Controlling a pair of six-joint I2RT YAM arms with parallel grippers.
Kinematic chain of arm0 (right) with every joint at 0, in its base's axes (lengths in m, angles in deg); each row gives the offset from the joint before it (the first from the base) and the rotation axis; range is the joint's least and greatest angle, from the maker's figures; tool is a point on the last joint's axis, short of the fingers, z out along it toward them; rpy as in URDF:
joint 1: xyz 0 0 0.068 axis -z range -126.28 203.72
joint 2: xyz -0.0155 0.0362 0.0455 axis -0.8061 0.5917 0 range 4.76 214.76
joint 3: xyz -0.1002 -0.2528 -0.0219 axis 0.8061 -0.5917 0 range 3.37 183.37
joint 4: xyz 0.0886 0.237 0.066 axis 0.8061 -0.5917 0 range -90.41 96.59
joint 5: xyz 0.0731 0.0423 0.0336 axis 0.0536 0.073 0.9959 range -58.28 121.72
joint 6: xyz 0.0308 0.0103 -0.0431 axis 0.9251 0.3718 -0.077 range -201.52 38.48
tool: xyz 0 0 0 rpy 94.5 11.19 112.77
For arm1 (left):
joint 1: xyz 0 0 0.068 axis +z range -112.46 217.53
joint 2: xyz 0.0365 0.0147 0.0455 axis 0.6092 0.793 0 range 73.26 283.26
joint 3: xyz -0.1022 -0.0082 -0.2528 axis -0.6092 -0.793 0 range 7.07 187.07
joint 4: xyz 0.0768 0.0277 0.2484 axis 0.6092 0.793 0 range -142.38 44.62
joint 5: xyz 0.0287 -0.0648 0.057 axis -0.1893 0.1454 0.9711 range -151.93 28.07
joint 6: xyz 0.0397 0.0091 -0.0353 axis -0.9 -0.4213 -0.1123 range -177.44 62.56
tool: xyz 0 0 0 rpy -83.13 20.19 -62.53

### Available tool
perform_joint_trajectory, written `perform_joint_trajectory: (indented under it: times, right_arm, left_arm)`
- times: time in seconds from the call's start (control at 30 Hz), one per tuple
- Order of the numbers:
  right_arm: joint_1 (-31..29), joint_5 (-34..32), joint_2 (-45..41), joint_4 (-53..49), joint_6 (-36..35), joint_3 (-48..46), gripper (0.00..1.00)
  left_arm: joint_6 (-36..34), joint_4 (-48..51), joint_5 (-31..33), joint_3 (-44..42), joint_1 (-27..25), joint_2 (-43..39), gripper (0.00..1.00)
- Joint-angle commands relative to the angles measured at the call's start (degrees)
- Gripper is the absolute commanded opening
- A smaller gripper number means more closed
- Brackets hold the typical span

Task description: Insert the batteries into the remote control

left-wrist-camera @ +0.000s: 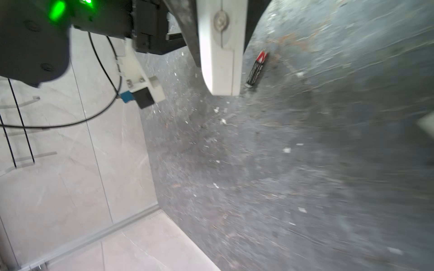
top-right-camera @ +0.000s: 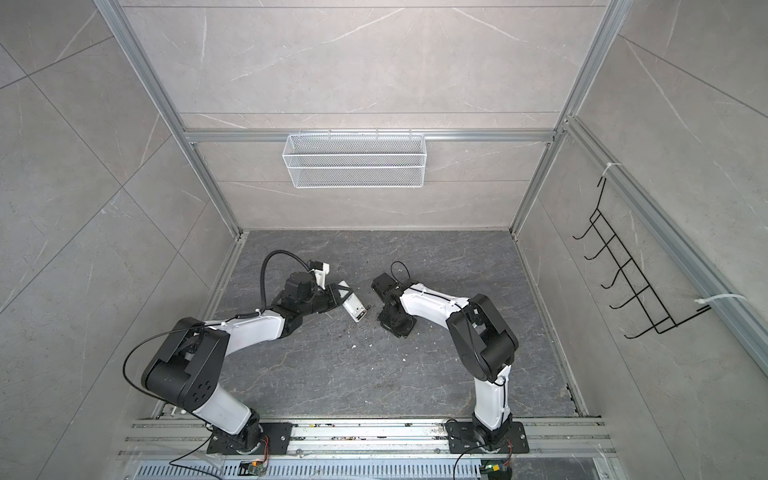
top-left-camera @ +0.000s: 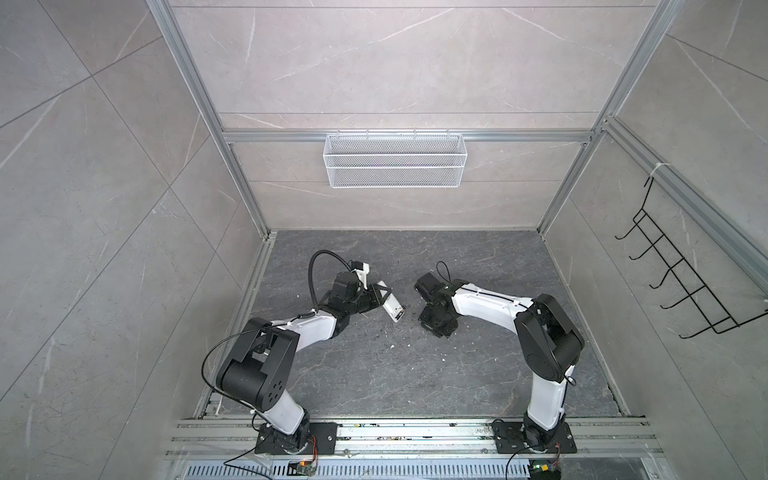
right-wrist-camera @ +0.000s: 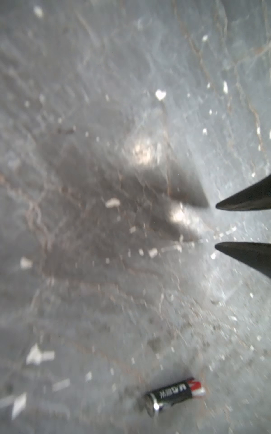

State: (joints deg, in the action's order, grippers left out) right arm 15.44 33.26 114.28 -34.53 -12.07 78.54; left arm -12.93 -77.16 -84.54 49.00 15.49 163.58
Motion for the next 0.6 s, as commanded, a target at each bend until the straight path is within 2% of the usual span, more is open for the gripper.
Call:
perform_joint_trajectory:
  times: [0.0,0.13,0.33,0.47,0.57]
  right_arm:
    - [-0.76,0.43,1.19,1.81,-1.31,4.51,0.27]
    - [-2.41,-0.05,7.39,1.1,-1.39,13.4,0.32]
    - [-4.68,-3.34,19.22,-4.58,-0.55,31.66,0.41]
    - [-5.48,-7.19,29.62,-15.42,0.06,48.83,0.43]
    - [-5.97,-8.46,40.06,-28.29,0.41,66.81,0.43]
  left_arm:
    - [0.14,3.02,1.26,-1.55,5.42,-8.43,0.0]
    - [-1.27,11.88,5.61,-3.94,10.95,-17.01,0.0]
    - [-1.1,13.77,5.02,-8.09,15.33,-23.42,0.0]
    - [-0.59,13.55,4.07,-9.44,16.16,-24.14,0.0]
    - [-0.04,12.19,3.46,-10.25,16.46,-24.1,0.0]
